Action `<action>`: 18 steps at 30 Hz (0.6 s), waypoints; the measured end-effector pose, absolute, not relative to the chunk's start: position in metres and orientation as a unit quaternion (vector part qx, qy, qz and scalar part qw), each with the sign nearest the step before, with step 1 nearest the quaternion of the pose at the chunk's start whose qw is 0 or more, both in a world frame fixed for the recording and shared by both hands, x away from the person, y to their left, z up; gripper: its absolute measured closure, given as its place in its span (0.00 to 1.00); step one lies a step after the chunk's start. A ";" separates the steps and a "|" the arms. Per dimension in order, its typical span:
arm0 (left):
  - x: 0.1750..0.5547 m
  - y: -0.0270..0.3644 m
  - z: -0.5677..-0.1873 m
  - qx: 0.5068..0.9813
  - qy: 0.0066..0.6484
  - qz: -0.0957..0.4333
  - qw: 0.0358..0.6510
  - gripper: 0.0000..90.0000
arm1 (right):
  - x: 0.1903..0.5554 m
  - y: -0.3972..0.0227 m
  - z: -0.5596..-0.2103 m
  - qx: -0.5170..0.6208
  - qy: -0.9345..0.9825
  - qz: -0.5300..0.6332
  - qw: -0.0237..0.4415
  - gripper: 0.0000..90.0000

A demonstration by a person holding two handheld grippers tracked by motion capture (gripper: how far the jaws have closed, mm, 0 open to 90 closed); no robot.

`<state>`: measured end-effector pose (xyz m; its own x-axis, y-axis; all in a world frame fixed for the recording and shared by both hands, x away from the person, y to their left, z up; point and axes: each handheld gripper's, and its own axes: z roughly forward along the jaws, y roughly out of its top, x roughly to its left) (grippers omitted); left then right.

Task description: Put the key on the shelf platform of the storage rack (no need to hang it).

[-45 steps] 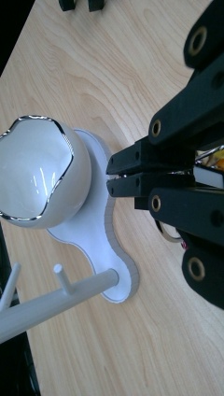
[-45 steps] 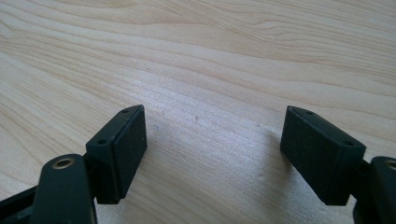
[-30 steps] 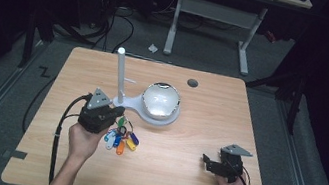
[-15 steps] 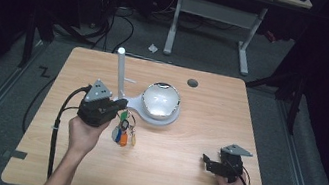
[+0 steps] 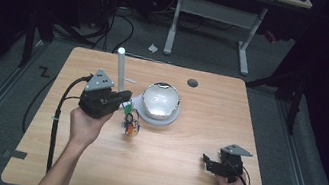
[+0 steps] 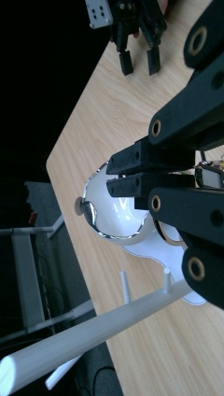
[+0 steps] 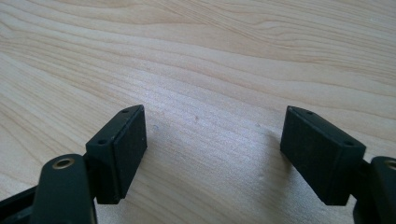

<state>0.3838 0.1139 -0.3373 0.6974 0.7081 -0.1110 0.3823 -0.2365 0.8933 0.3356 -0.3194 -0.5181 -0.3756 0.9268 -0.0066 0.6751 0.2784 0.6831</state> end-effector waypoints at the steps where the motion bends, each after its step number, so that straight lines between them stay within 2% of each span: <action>1: 0.384 0.114 -0.336 0.770 0.354 0.160 0.507 0.98 | 0.336 -0.319 -0.518 0.519 0.772 0.303 0.208 0.26; 18: 0.412 0.096 -0.302 0.775 0.338 0.140 0.514 0.98 | 0.336 -0.319 -0.518 0.518 0.772 0.303 0.208 0.25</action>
